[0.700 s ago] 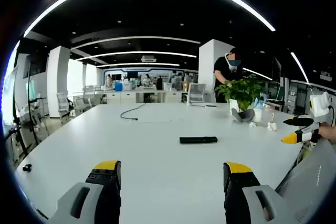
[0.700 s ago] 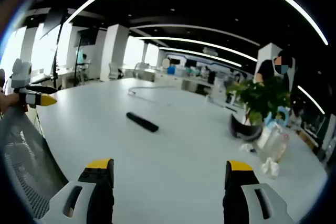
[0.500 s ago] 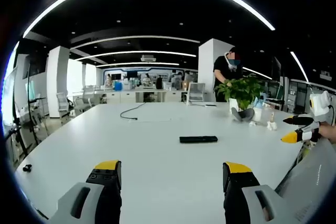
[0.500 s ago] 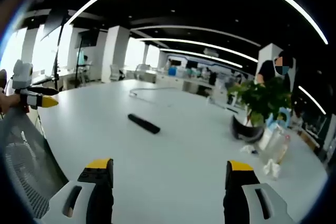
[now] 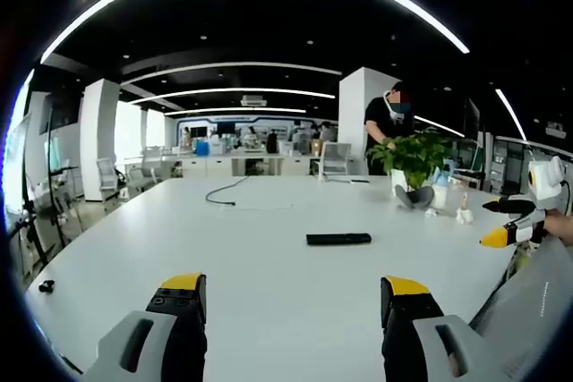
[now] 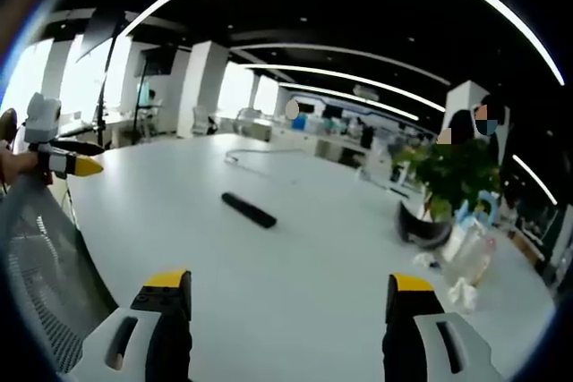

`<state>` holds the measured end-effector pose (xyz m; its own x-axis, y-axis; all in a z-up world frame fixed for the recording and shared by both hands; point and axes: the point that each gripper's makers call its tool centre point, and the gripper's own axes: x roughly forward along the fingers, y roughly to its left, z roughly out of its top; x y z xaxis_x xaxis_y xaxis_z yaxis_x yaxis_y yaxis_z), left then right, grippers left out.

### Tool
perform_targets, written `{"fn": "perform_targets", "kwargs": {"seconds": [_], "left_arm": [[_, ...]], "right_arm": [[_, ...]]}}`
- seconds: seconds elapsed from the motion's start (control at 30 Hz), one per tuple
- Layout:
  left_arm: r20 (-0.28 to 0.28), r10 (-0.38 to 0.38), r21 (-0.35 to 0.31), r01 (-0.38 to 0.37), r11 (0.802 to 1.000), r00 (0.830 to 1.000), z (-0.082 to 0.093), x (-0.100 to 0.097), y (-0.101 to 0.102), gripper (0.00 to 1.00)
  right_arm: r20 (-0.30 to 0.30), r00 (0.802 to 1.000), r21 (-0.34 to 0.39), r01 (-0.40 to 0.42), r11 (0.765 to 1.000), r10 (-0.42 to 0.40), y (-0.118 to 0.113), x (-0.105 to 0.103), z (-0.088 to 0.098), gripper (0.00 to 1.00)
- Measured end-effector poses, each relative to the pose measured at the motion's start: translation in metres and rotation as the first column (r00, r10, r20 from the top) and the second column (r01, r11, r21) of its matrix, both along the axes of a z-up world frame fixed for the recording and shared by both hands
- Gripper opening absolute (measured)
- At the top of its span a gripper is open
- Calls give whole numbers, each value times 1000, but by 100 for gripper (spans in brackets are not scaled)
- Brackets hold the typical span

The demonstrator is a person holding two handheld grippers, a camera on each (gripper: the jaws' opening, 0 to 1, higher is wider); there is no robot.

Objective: Press the specified remote control buttons in sequence, fully releasing each button before pressing the next.

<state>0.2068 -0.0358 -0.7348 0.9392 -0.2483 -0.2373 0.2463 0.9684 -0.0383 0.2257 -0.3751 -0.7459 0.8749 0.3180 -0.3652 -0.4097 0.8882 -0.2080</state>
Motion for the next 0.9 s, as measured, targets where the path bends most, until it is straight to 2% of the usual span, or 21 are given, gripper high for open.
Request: {"fn": "perform_targets", "kwargs": {"seconds": [0.27,0.4,0.7,0.83,0.9], "left_arm": [[13,13,-8,-13,1000,1000,2,0,2,83],[22,25,-13,-25,1000,999,4,1,4,83],[32,34,-22,-33,999,999,6,3,6,82],[33,43,-35,-42,999,999,6,4,9,82],[27,38,-41,-37,998,999,4,5,8,82]], "right_arm": [[5,1000,-19,-16,1000,16,2,-1,0,87],[11,1000,7,8,1000,-8,-2,-1,3,87],[-6,1000,4,15,1000,-15,-3,1,-1,85],[-7,999,50,44,998,-43,-7,3,2,83],[-16,999,50,50,997,-50,-8,4,0,84]]}}
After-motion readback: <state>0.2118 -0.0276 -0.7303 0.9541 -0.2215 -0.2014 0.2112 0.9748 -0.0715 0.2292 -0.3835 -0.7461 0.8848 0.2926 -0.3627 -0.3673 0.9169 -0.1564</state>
